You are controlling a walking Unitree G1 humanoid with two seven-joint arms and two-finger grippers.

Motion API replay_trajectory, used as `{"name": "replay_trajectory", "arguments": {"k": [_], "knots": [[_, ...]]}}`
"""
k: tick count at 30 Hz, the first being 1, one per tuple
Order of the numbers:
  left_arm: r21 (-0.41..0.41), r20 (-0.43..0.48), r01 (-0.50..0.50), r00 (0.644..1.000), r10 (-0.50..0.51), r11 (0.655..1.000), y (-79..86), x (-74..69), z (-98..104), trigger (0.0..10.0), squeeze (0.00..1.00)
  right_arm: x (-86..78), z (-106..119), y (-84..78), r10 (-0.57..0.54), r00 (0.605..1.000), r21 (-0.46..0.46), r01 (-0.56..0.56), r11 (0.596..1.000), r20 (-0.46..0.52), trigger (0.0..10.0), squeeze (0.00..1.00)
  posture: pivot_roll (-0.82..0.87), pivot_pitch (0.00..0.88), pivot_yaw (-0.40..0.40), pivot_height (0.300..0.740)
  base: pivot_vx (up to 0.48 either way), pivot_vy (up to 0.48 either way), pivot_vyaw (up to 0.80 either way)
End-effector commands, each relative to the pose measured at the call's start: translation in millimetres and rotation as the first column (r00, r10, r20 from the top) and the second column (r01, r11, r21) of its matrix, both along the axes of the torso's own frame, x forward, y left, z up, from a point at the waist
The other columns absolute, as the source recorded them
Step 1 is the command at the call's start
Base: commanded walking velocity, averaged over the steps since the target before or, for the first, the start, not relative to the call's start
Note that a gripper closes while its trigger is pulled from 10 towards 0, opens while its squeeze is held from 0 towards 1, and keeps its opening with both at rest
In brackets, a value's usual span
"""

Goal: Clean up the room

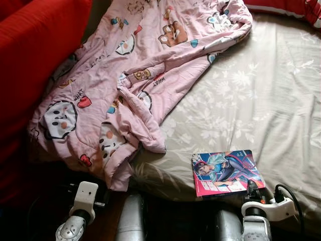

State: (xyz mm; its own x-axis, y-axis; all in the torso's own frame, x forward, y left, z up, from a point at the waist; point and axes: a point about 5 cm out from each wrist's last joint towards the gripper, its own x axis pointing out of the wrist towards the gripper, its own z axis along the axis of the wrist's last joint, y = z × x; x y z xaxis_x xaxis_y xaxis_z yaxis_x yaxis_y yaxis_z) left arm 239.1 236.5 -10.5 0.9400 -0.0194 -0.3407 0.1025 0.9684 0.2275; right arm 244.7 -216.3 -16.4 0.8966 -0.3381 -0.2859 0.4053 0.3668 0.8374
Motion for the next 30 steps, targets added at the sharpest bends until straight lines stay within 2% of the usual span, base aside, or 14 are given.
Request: {"name": "replay_trajectory", "arguments": {"k": [1,3,4,7,8,9,21,23,30], "knots": [[0.017,-0.05,-0.011,0.999,0.012,1.0,6.9,-12.4,-8,10.0,0.0,-11.9,-13,3.3,-0.003,0.998,0.028,0.004,1.0,-0.069,10.0,0.32,0.06,0.23,0.089,0.608,0.0,0.0,0.0],[0.018,-0.05,-0.01,0.999,0.011,1.0,7.2,-12.7,-8,10.0,0.0,-11.8,-13,3.5,-0.002,0.998,0.03,0.004,1.0,-0.065,10.0,0.32,0.06,0.23,0.089,0.608,0.0,0.0,0.0],[0.019,-0.052,-0.01,0.999,0.011,1.0,7.5,-12.9,-9,10.0,0.0,-11.1,-12,4.1,-0.001,0.998,0.034,0.003,0.999,-0.06,10.0,1.0,0.06,0.232,0.09,0.608,0.0,0.0,0.0],[0.023,-0.06,-0.008,0.998,0.01,1.0,8.0,-13.9,-10,10.0,0.0,-9.6,-12,5.8,0.013,0.998,0.028,-0.011,1.0,-0.067,10.0,1.0,0.07,0.233,0.09,0.608,0.0,0.0,0.0],[0.024,-0.059,-0.007,0.998,0.009,1.0,8.4,-13.9,-10,10.0,0.0,-9.6,-13,5.8,0.012,0.997,0.028,-0.01,1.0,-0.072,10.0,0.78,0.07,0.234,0.091,0.608,0.0,0.0,0.0],[0.026,-0.058,-0.004,0.998,0.006,1.0,8.9,-14.1,-9,10.0,0.0,-10.0,-14,5.5,0.012,0.997,0.031,-0.009,0.999,-0.079,10.0,0.0,0.07,0.235,0.091,0.608,0.0,0.0,0.0],[0.033,-0.061,0.004,0.998,-0.002,0.999,10.8,-15.2,-9,10.0,0.0,-9.0,-15,9.8,0.021,0.997,0.039,-0.018,0.999,-0.079,10.0,0.0,0.07,0.23,0.094,0.608,0.0,0.0,0.0],[0.035,-0.059,0.005,0.998,-0.003,0.999,11.1,-14.5,-8,10.0,0.0,-6.8,-13,10.9,0.027,0.998,0.047,-0.024,0.999,-0.054,0.0,0.0,0.07,0.227,0.095,0.608,0.0,0.0,0.0],[0.036,-0.057,0.01,0.998,-0.008,0.999,10.5,-12.4,-7,10.0,0.0,-2.3,-9,13.5,0.038,0.999,0.047,-0.036,0.998,-0.023,0.0,0.0,0.07,0.222,0.095,0.608,0.0,0.0,0.0]]}}
